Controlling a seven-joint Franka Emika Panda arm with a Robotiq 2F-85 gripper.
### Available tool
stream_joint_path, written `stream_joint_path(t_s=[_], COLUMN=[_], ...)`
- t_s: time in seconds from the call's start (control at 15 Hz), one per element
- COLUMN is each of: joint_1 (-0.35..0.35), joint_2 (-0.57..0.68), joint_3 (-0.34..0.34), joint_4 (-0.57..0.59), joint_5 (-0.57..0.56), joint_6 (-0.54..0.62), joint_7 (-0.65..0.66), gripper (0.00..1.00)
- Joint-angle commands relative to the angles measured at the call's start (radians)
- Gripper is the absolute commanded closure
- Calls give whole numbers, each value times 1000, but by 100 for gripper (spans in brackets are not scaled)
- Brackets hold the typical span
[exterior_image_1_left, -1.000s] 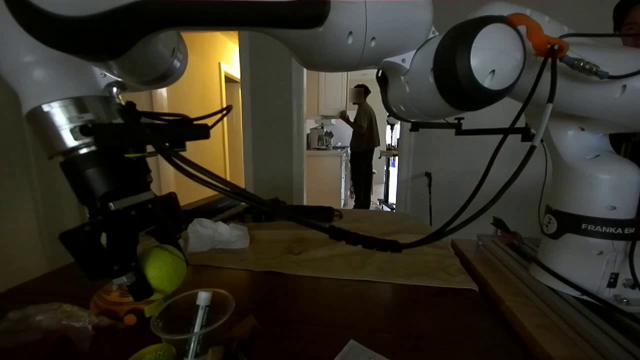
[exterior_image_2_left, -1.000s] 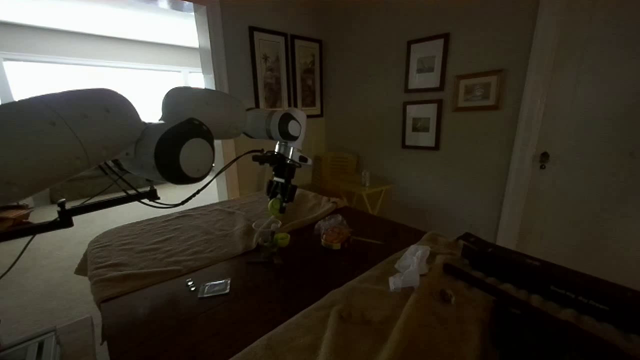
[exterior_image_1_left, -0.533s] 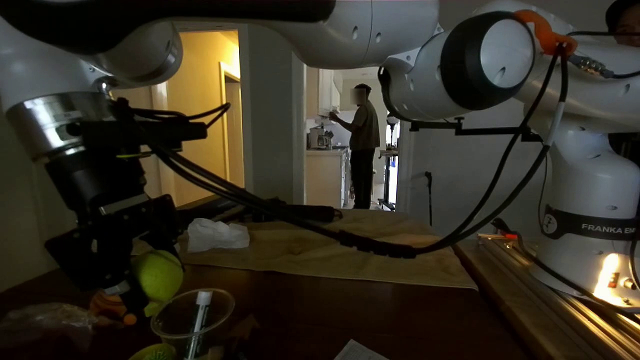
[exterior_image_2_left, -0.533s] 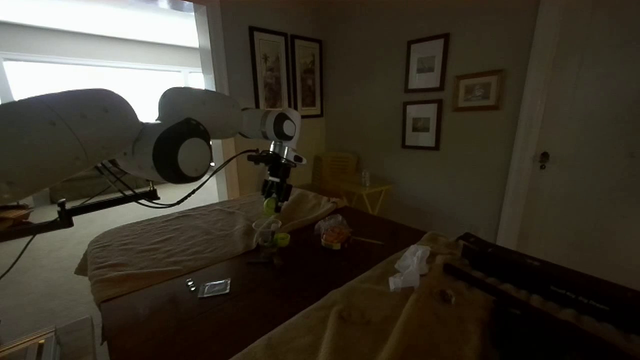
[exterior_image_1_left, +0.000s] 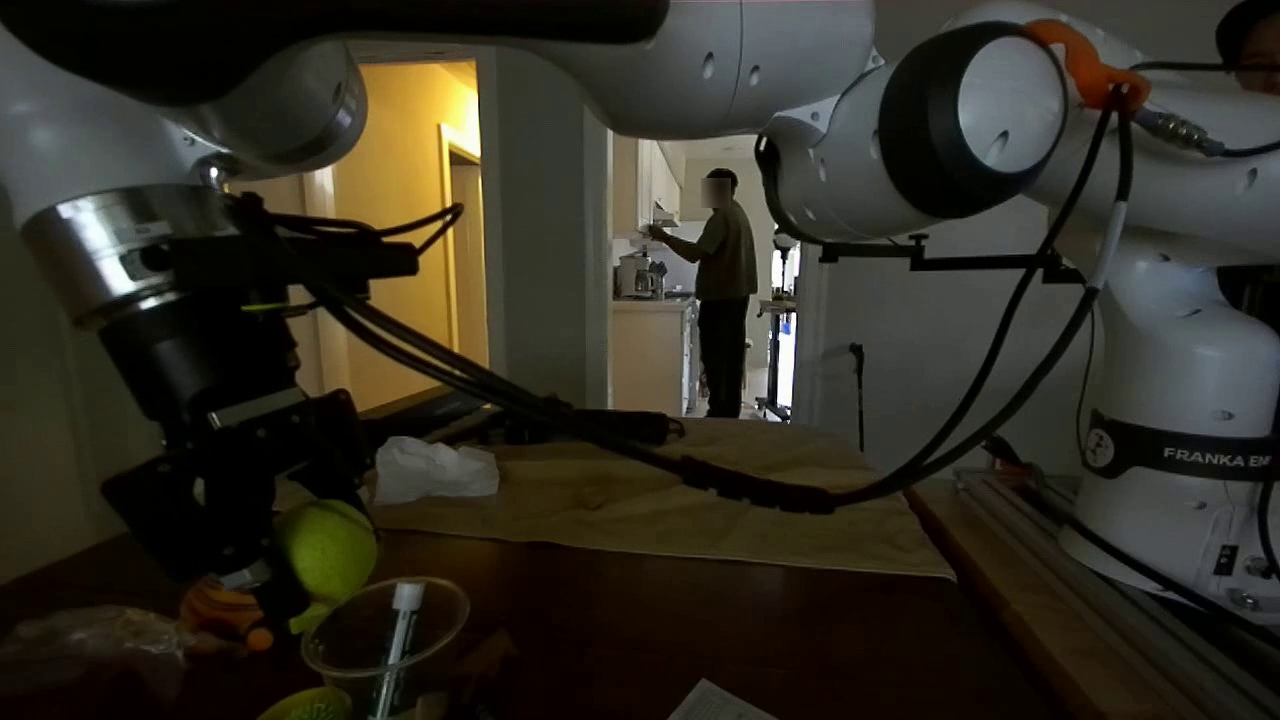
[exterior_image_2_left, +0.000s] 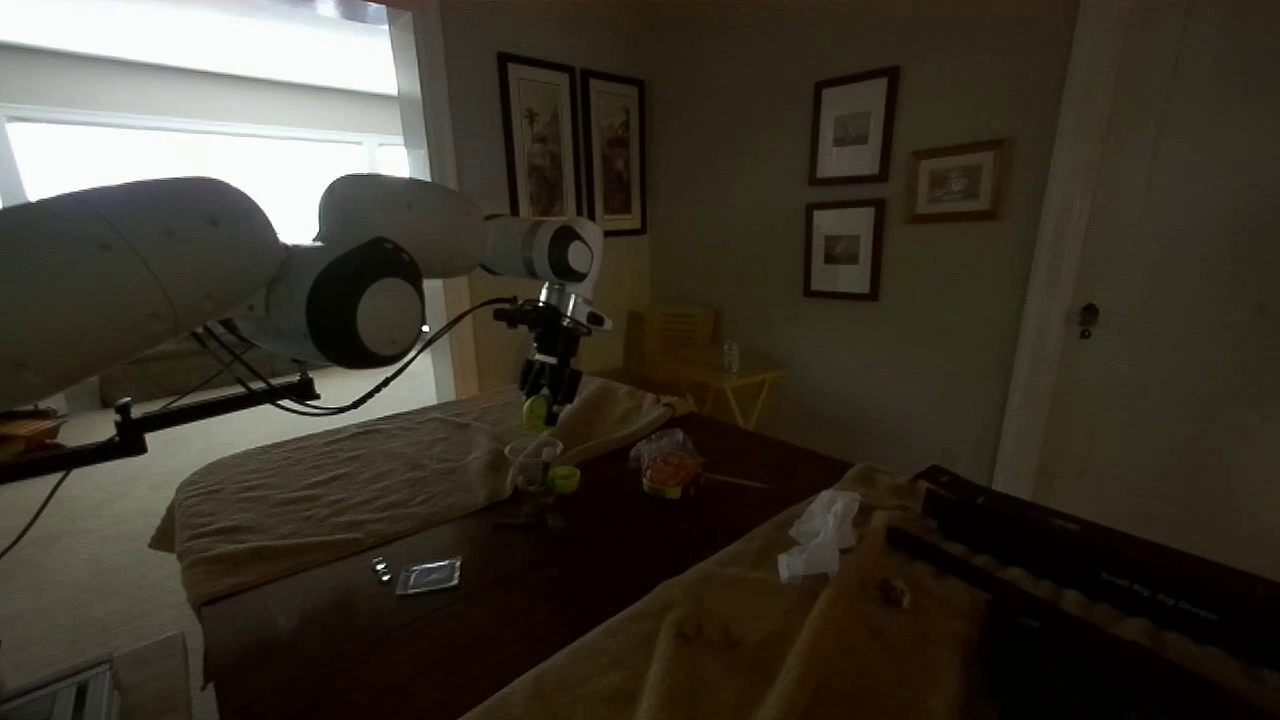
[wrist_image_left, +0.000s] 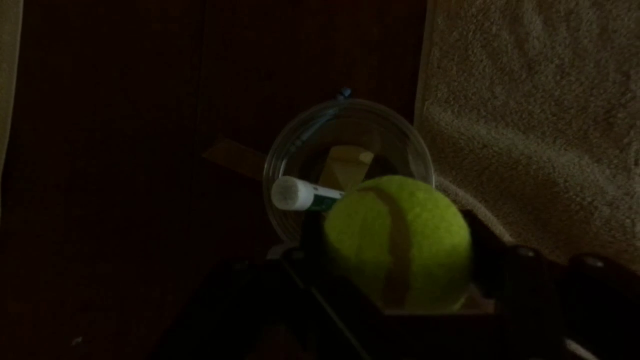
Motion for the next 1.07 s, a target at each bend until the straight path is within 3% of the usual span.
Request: stream_joint_path(t_s=[0.0, 0.47, 0.53, 0.6, 0.73, 1.0], joint_1=[-2, -7, -7, -7, -11, -19], joint_2=[-24, -27, -29, -31, -34, -36], joint_3=[22, 37, 35, 34, 34, 33], joint_4=[-16, -16, -17, -17, -16, -15], joint_5=[30, 44, 43, 43, 45, 46], joint_6=[-44, -77, -85, -93, -103, -117], joint_7=[-17, 7, 12, 15, 21, 17], gripper=[58, 58, 23, 6, 0, 0])
